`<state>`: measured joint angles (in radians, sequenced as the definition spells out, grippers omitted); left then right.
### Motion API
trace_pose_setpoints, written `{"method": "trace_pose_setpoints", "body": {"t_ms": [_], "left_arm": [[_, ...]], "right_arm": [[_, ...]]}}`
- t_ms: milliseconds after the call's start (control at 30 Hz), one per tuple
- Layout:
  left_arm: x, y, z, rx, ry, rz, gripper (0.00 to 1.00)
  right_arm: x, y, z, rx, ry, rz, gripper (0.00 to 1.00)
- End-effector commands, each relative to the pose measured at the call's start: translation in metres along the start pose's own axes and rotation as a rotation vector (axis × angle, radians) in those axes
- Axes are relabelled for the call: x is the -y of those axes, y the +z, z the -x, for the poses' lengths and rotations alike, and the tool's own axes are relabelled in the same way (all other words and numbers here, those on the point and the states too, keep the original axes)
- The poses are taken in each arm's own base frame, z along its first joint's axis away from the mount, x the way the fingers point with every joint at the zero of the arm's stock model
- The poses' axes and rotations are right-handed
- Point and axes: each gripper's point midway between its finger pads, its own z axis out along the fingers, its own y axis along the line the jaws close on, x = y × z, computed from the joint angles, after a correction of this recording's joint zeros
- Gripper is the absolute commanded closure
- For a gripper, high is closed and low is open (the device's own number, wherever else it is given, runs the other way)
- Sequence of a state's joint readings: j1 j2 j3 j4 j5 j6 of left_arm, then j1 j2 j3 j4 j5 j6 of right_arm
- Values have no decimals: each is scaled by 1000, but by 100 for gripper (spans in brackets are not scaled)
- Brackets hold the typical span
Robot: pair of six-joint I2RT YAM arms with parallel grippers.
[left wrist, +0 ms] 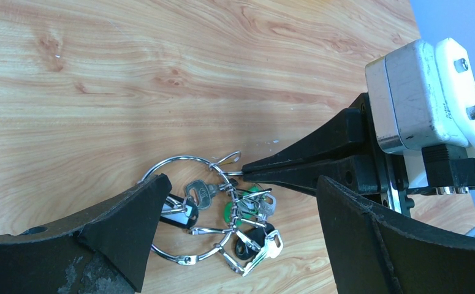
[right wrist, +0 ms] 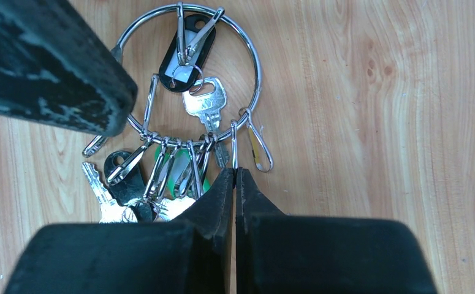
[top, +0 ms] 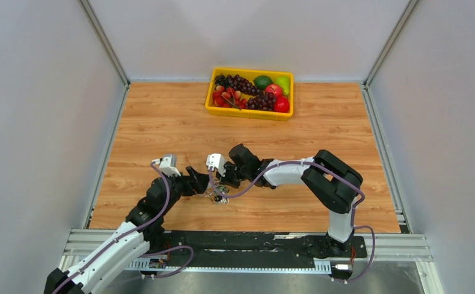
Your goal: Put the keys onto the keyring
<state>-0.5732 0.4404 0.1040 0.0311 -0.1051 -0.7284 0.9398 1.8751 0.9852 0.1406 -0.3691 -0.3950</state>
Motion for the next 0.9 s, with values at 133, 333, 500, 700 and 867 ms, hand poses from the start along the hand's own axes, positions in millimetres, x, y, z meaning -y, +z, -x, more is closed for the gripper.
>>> {"method": "trace_pose_setpoints", "body": {"t_ms": [133, 333, 500, 700, 867], "left_arm": [[13, 1, 11, 27, 20, -54, 0], [44, -9, 16, 2, 50, -199, 0], [73, -28, 16, -28, 54, -352, 0], [98, -49, 25, -24, 104, -480, 0], [112, -65, 39, 4, 152, -532, 0]], "right_arm": [[-4, -2, 26, 78, -27, 27, 100], [-6, -21, 46, 55, 40, 9, 100], [-18, -47, 63, 43, 67, -16, 100], [-33, -82, 84, 81, 140, -2, 100], [-48, -109, 99, 102, 162, 9, 100]]}}
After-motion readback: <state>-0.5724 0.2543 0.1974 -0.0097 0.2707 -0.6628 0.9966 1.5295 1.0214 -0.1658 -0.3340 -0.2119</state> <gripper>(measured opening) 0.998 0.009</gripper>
